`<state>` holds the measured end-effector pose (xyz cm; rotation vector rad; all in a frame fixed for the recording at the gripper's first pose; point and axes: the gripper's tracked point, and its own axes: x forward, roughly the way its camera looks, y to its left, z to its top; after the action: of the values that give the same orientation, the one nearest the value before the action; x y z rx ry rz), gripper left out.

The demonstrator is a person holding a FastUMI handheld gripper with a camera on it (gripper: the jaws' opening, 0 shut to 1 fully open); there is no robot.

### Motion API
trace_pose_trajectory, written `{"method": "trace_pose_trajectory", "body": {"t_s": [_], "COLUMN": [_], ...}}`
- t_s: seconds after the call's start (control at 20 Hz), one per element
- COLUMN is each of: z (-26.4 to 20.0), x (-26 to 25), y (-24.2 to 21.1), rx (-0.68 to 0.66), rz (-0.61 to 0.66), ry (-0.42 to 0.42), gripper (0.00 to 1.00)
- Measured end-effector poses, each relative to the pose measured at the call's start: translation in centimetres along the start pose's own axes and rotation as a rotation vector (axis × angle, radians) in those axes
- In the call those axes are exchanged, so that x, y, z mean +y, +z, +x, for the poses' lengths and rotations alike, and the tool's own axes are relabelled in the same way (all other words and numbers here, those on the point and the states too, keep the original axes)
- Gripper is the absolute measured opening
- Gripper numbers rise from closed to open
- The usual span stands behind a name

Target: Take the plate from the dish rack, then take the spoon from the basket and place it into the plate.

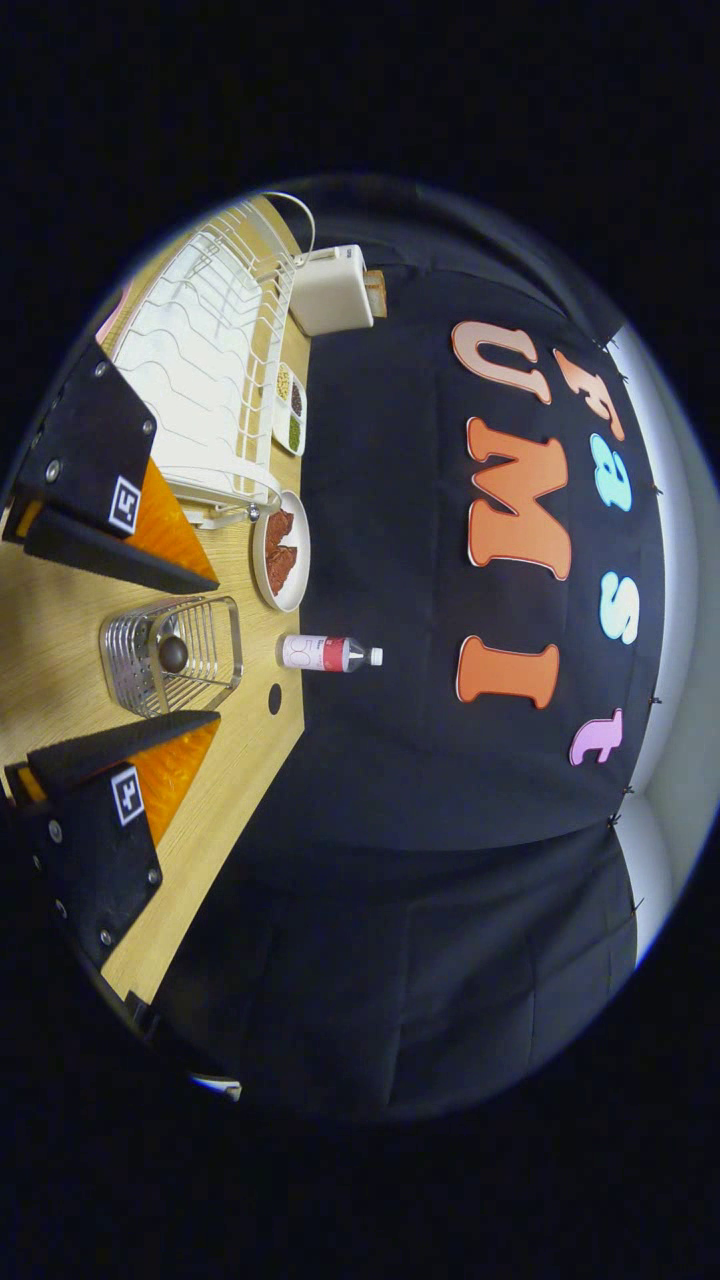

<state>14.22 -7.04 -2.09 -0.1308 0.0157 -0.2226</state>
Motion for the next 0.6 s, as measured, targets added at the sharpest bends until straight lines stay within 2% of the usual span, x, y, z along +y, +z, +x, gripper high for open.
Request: {"method": "trace_pose_trajectory", "body": {"t_s": [0.05,0.1,0.25,0.45,0.6], "z": [0.6,0.9,1.7,1.6,-0.3], "x": [0.1,0.3,0.6,0.5,0.0], "y": [-0.2,-0.4,0.2,1.6,4.3], "rx": [0.003,0.008,-0.009,-0.036,-0.082], "rz": [0.008,0.016,0.054,0.059,0.046], "ry": [0.002,0.005,0.003,-0.005,-0.014], "gripper": [0.56,0.49,0.16,0.07,0.06]}}
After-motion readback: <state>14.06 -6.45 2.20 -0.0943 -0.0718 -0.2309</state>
